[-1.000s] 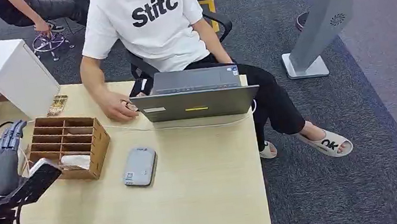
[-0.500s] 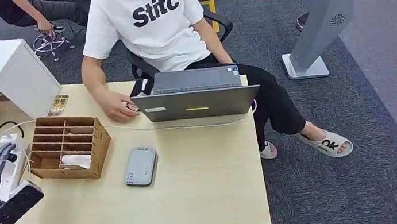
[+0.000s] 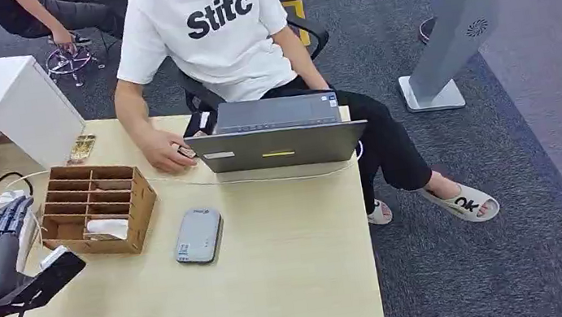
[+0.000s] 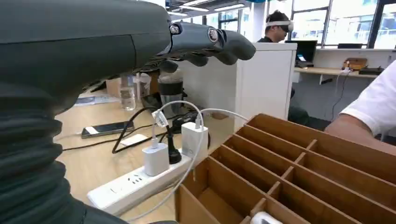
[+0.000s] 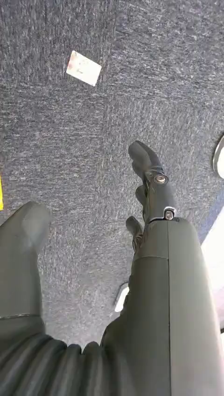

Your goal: Pass the card to the sensor for recognition and then transmit it.

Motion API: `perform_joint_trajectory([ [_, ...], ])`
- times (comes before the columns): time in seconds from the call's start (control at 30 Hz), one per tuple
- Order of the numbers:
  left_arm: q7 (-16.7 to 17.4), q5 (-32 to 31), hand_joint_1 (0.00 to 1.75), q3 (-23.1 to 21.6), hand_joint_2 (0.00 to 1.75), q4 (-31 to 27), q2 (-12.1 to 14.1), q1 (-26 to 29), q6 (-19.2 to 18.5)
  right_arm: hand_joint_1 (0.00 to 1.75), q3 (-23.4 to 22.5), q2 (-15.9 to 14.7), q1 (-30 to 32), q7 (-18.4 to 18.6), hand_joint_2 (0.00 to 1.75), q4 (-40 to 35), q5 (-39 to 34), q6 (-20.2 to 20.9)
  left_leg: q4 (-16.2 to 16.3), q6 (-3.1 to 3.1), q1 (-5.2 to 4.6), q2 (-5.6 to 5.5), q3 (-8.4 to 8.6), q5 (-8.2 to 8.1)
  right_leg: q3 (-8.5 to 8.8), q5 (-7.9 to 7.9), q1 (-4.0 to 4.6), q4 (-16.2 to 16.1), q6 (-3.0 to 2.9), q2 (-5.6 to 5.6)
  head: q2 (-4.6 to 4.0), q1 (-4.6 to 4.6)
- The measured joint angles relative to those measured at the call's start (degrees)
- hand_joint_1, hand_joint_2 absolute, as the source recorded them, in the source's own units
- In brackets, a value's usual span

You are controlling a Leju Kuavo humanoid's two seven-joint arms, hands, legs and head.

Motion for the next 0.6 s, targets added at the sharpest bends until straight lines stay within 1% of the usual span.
perform_joint_trajectory([
  [0.3, -0.63, -1.55, 0.00, -1.88, 1.75, 3.01, -3.19, -1.49, 2.18, 0.00, 0.00, 0.00, -0.08, 0.22, 1.75, 0.00, 0.63, 0.02, 0.00, 0.00, 0.00, 0.00, -0.02, 0.00, -0.04, 0.00, 0.01, 0.00, 0.00, 0.01, 0.00, 0.00],
  [0.47, -1.16, -1.70, 0.00, -2.23, 1.75, 3.89, -4.11, -1.76, 2.31, 0.00, 0.00, 0.00, -0.10, 0.24, 1.75, 0.00, 0.68, 0.02, 0.00, 0.00, 0.00, 0.00, -0.02, 0.00, -0.04, 0.00, 0.00, 0.00, 0.00, 0.00, 0.00, 0.00],
  [0.6, -2.10, -2.49, 0.00, -2.45, 1.75, 4.37, -4.94, -1.80, 4.11, 0.00, 0.00, 0.00, -0.10, 0.24, 1.75, 0.00, 1.20, 0.02, 0.00, 0.00, 0.00, 0.00, -0.02, 0.00, -0.03, 0.00, 0.00, 0.00, 0.00, 0.00, 0.00, 0.00],
])
